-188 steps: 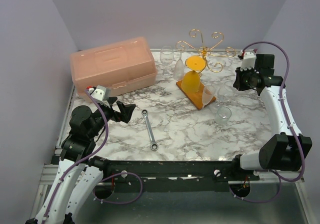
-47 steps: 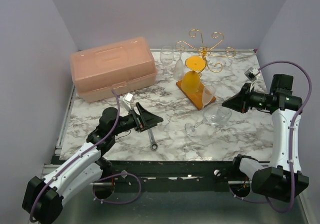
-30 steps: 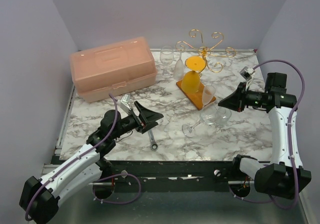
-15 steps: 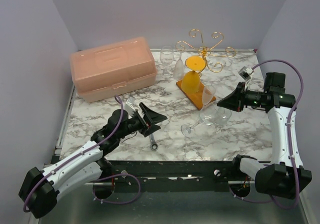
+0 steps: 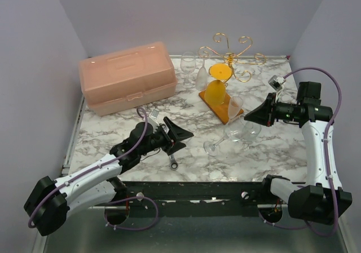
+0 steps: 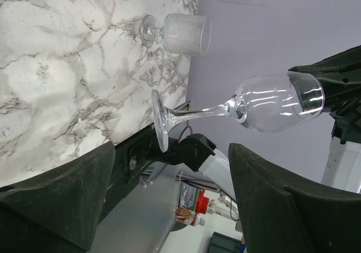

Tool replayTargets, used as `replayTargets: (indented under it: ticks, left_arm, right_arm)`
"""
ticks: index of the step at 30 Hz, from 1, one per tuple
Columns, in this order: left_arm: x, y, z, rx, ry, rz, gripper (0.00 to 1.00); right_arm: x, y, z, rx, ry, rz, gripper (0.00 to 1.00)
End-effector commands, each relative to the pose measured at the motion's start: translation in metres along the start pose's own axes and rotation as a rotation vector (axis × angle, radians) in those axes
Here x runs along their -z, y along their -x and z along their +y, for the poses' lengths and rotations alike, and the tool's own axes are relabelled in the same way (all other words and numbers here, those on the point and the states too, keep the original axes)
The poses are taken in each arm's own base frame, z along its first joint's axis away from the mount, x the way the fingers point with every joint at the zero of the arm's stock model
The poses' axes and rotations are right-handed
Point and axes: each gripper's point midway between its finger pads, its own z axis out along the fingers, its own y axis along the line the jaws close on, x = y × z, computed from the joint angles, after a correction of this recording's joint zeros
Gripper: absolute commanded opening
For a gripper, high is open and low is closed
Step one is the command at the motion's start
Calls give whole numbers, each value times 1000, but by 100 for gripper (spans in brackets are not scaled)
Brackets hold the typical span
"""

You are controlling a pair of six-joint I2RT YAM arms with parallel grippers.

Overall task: Place the wine glass upside down on the wine glass rack
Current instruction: Turn the wine glass upside down at the wine rack.

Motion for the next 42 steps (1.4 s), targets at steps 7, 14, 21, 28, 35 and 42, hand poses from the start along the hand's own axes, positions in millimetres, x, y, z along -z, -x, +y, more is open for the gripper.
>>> replayTargets:
  ticks: [7,14,21,28,35,42]
  left_arm:
    - [-30,-21,-36,22,-82,62,72]
    - [-50,-37,-22,41,-25,120,59]
    - [-63,-47,-15,27,1,154,47]
    - [-67,-53,-16,24,-1,180,42]
    - [-71,-57,-15,35,-9,197,35]
    - [-75,-62,-12,44,-7,224,32]
  right_arm:
    - [-3,8,14,0,79,-38,0]
    - [-3,8,14,5,81,-40,0]
    - [-3,8,12,7,76,-38,0]
    - [-4,7,11,17,67,-36,0]
    - [-4,7,11,18,70,-36,0]
    - [-4,7,13,25,70,-39,0]
